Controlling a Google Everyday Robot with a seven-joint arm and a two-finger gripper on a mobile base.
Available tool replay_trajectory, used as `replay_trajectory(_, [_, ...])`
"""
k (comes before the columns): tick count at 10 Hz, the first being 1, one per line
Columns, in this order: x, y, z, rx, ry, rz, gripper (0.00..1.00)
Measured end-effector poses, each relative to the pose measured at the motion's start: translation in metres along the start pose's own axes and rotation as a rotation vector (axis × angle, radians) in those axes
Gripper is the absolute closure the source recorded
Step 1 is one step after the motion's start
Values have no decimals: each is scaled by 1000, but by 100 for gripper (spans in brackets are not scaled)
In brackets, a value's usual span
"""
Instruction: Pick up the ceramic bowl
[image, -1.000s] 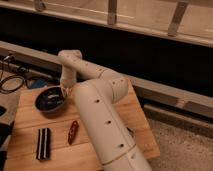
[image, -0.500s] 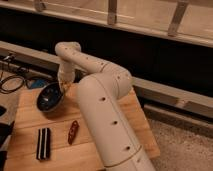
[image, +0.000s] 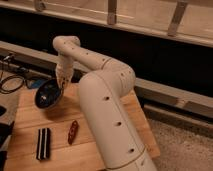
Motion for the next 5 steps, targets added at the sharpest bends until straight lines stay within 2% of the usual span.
replay_trajectory(2, [0,1,-8,-4,-9,-3,85])
replay_trajectory(5, [1,7,-8,-5,-10,-16,85])
